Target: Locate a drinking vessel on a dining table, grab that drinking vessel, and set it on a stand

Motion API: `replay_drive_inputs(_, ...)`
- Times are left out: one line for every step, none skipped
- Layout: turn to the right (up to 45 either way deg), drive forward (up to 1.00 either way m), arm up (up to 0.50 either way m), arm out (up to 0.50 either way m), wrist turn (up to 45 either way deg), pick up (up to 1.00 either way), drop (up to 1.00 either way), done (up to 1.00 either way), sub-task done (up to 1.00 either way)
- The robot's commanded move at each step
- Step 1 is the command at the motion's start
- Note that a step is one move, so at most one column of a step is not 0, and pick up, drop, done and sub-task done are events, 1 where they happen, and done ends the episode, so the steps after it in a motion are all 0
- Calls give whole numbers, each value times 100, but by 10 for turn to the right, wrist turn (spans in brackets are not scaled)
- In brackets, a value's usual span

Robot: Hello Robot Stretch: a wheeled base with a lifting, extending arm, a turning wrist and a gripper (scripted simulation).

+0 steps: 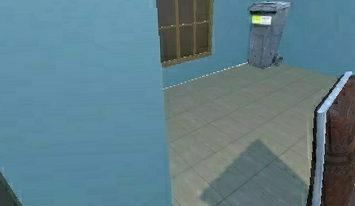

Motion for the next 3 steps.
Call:
replay_drive_inputs(0,0,0,0,450,0,0,0,0)
replay_drive_inputs(0,0,0,0,450,0,0,0,0)
replay_drive_inputs(0,0,0,0,450,0,0,0,0)
